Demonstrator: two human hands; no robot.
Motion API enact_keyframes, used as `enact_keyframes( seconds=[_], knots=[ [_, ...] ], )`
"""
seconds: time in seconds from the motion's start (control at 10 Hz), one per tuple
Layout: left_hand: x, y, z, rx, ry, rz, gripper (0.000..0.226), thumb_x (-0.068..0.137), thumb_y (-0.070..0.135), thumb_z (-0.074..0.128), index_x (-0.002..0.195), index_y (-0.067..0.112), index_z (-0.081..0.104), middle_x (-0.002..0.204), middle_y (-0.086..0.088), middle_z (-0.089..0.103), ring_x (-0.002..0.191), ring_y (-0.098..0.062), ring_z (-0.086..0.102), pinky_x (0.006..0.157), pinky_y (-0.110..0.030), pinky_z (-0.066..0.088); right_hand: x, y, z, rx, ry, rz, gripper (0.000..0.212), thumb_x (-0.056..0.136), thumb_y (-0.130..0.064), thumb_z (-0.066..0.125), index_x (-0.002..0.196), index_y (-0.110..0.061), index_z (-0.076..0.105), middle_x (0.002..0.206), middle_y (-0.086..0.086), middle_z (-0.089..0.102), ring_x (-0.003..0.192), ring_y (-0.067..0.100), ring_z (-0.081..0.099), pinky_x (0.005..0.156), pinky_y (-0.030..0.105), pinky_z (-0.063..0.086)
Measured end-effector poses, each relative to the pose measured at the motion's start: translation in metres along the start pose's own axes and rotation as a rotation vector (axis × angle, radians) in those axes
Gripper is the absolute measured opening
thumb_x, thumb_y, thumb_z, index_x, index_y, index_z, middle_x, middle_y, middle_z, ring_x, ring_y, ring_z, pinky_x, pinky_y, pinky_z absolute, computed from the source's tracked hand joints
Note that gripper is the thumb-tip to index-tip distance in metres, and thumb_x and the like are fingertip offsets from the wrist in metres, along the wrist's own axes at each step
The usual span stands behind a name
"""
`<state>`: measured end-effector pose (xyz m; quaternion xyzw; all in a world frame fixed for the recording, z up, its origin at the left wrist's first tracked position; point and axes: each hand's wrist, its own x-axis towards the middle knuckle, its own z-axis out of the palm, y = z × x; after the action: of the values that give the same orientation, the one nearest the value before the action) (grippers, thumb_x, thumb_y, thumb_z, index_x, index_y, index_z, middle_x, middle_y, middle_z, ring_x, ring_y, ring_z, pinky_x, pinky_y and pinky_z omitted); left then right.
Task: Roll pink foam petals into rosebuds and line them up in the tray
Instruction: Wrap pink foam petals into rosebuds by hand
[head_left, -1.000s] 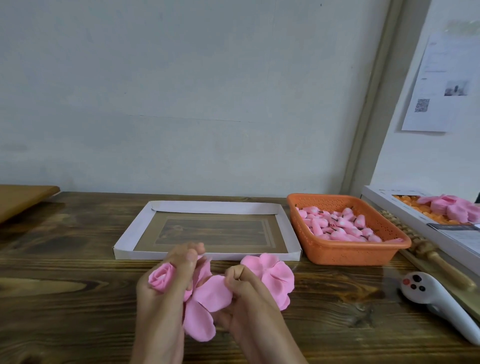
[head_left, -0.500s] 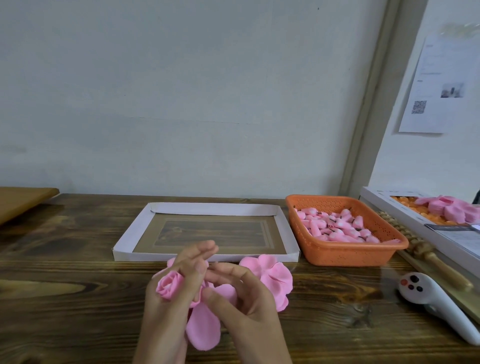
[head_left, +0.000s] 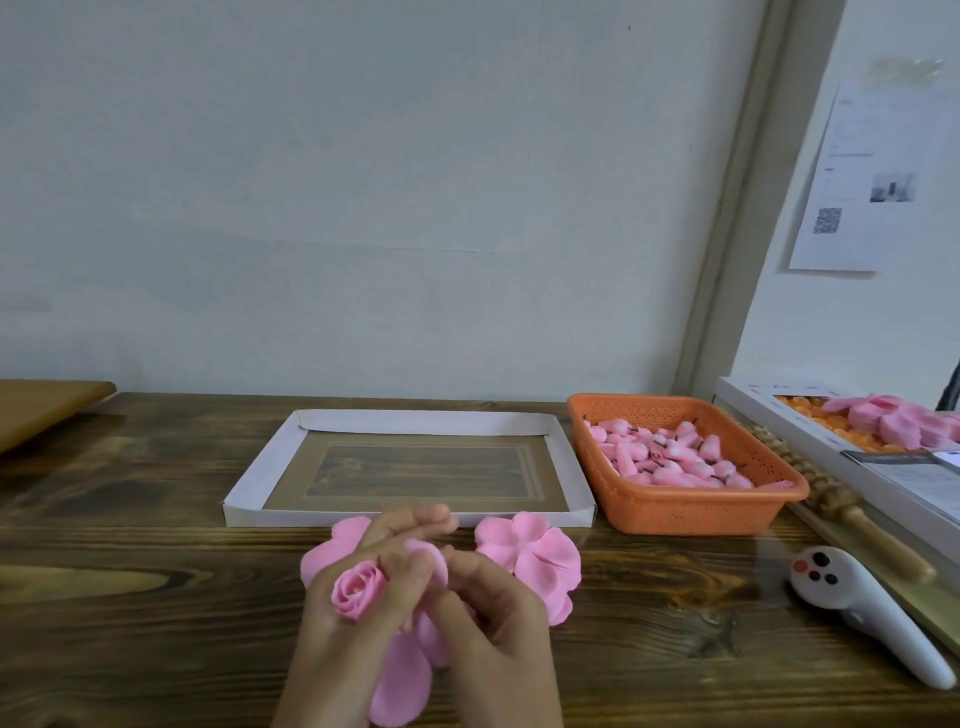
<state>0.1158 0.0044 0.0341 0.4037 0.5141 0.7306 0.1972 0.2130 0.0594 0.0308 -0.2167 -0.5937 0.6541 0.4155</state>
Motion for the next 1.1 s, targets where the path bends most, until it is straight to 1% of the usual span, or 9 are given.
enact_keyframes(
  seconds=[0.1, 0.2, 0.3, 0.4, 0.5, 0.8, 0.9, 1.0, 1.1],
  knots=[
    [0.001, -0.002, 0.003, -0.020, 0.008, -0.040, 0.035, 0.098, 0.008, 0.061, 0.069, 0.011, 0.080, 0.108, -0.007, 0.078, 0.098, -0.017, 0.075, 0.065, -0.017, 0.057, -0.002, 0.005, 0.004, 0.006, 0.070, -0.039, 0.016, 0.092, 0.001, 0.071, 0.087, -0.009, 0.083, 0.079, 0.018, 0.078, 0.077, 0.024, 0.072, 0.073, 0.035, 0.055],
    [-0.004, -0.001, 0.007, -0.098, 0.022, -0.002, 0.021, 0.086, 0.013, 0.078, 0.071, -0.001, 0.074, 0.108, -0.012, 0.077, 0.100, -0.027, 0.075, 0.071, -0.022, 0.059, -0.006, 0.006, 0.007, -0.051, 0.096, -0.081, 0.020, 0.094, -0.003, 0.071, 0.088, -0.016, 0.085, 0.085, 0.010, 0.080, 0.091, 0.023, 0.078, 0.084, 0.039, 0.058],
    [-0.008, 0.001, 0.011, -0.229, 0.042, -0.004, 0.016, 0.080, 0.013, 0.070, 0.089, 0.001, 0.073, 0.111, -0.019, 0.075, 0.097, -0.032, 0.075, 0.071, -0.027, 0.060, -0.011, 0.002, 0.009, -0.118, 0.059, -0.113, 0.029, 0.095, -0.005, 0.070, 0.088, -0.029, 0.086, 0.087, 0.002, 0.081, 0.091, 0.013, 0.077, 0.084, 0.033, 0.056],
    [-0.006, 0.005, 0.013, -0.269, 0.002, 0.026, 0.025, 0.080, 0.015, 0.070, 0.105, 0.012, 0.072, 0.113, -0.018, 0.075, 0.098, -0.035, 0.076, 0.075, -0.027, 0.060, -0.013, -0.002, 0.010, -0.141, 0.074, -0.174, 0.027, 0.092, 0.005, 0.070, 0.088, -0.016, 0.086, 0.090, 0.006, 0.081, 0.096, 0.020, 0.077, 0.092, 0.046, 0.057],
    [-0.005, 0.005, 0.011, -0.300, -0.031, 0.022, 0.045, 0.077, 0.021, 0.079, 0.120, 0.019, 0.067, 0.117, -0.022, 0.072, 0.102, -0.043, 0.073, 0.081, -0.033, 0.061, -0.013, -0.004, 0.011, -0.164, 0.111, -0.272, 0.025, 0.086, 0.016, 0.070, 0.084, -0.005, 0.084, 0.092, 0.013, 0.079, 0.099, 0.025, 0.075, 0.091, 0.042, 0.056],
    [-0.007, 0.004, 0.005, -0.249, -0.101, 0.076, 0.054, 0.076, 0.031, 0.074, 0.102, 0.000, 0.038, 0.113, -0.024, 0.073, 0.105, -0.040, 0.073, 0.080, -0.029, 0.060, -0.014, -0.007, 0.010, -0.179, 0.144, -0.261, 0.026, 0.087, 0.025, 0.062, 0.075, 0.008, 0.078, 0.080, 0.019, 0.076, 0.087, 0.032, 0.074, 0.083, 0.053, 0.055],
    [-0.008, 0.000, 0.007, -0.222, -0.051, 0.104, 0.052, 0.080, 0.035, 0.071, 0.101, -0.002, 0.040, 0.115, -0.023, 0.072, 0.101, -0.041, 0.073, 0.078, -0.029, 0.060, -0.008, 0.000, 0.022, -0.285, 0.178, -0.407, 0.022, 0.089, -0.017, 0.078, 0.088, 0.004, 0.080, 0.092, 0.007, 0.079, 0.089, 0.019, 0.074, 0.085, 0.031, 0.057],
    [-0.009, -0.003, 0.007, -0.243, 0.001, 0.103, 0.050, 0.081, 0.040, 0.070, 0.098, 0.000, 0.045, 0.114, -0.022, 0.071, 0.099, -0.043, 0.073, 0.075, -0.030, 0.060, -0.008, -0.009, 0.005, -0.343, -0.051, -0.277, 0.061, 0.090, -0.055, 0.063, 0.127, -0.006, 0.067, 0.126, 0.010, 0.070, 0.113, -0.004, 0.061, 0.099, 0.014, 0.046],
    [-0.008, -0.004, 0.008, -0.217, 0.031, 0.110, 0.043, 0.080, 0.046, 0.069, 0.089, 0.010, 0.047, 0.112, -0.019, 0.070, 0.096, -0.043, 0.073, 0.075, -0.031, 0.060, -0.008, -0.002, 0.007, -0.185, -0.168, -0.319, 0.033, 0.085, -0.014, 0.067, 0.116, -0.020, 0.078, 0.122, 0.000, 0.075, 0.118, 0.002, 0.065, 0.101, 0.023, 0.051]
  ],
)
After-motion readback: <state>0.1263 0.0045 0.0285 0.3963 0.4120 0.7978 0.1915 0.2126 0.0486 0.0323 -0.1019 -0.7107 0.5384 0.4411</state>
